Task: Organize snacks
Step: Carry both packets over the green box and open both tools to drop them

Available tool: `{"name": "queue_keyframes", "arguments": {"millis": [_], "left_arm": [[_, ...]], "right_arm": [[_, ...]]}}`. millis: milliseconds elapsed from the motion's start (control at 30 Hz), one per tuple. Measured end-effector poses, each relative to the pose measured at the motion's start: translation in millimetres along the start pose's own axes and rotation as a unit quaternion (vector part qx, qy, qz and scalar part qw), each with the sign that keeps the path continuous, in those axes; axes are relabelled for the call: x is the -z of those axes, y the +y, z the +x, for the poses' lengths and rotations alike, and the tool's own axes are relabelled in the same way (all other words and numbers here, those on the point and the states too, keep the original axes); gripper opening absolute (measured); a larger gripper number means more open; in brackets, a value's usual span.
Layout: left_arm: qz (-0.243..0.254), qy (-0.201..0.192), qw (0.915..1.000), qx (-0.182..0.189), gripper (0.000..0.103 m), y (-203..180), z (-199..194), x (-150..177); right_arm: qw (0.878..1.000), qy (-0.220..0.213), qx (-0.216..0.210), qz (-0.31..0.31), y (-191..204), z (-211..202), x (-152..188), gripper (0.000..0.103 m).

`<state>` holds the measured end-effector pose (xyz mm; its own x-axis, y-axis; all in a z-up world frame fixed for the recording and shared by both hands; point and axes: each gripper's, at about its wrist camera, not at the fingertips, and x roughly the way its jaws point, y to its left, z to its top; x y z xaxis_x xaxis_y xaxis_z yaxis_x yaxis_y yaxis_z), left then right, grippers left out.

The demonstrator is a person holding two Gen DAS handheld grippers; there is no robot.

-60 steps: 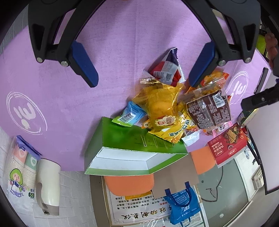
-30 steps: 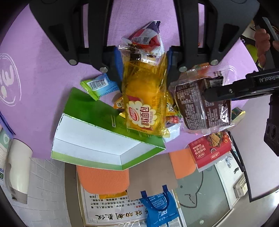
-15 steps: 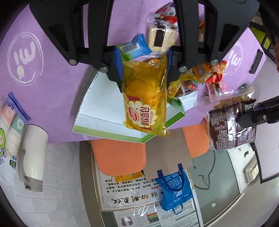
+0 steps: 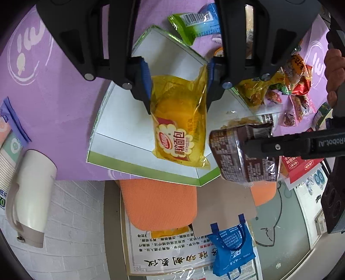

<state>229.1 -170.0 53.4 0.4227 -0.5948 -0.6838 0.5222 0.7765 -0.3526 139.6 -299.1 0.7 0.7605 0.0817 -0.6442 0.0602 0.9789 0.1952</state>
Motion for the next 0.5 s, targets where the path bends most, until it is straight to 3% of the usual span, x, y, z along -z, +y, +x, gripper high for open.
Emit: {"name": "queue_keyframes", "arguments": {"millis": [33,67,100,133,200,267,500], "left_arm": [[0.000,0.008,1.0000,-0.004,0.033,1.4,8.2,0.1],[0.000,0.014,0.9998,-0.011,0.034,2.6,15.6,0.7],[0.000,0.016,0.9997,-0.019,0.043,4.4,20.7,1.3],[-0.002,0.020,0.9994,-0.027,0.072,6.7,23.8,1.7],[-0.008,0.015,0.9981,-0.060,0.101,10.0,23.8,4.3],[0.004,-0.017,0.9965,-0.082,0.102,10.7,15.5,6.9],[0.003,-0.025,0.9950,-0.097,0.102,11.5,-5.0,15.2]], "right_arm": [[1.000,0.002,0.004,-0.011,1.9,4.5,0.4,0.049],[1.000,0.003,0.011,-0.024,4.2,6.7,2.4,0.066],[0.999,-0.001,0.020,-0.039,6.7,6.4,6.4,0.080],[0.998,-0.009,0.026,-0.050,9.0,4.5,9.0,0.099],[0.997,-0.030,0.028,-0.066,12.1,-2.6,12.8,0.103],[0.997,-0.033,0.022,-0.067,12.4,-7.7,15.3,0.103],[0.996,-0.048,0.019,-0.067,23.3,-42.4,16.7,0.103]]}}
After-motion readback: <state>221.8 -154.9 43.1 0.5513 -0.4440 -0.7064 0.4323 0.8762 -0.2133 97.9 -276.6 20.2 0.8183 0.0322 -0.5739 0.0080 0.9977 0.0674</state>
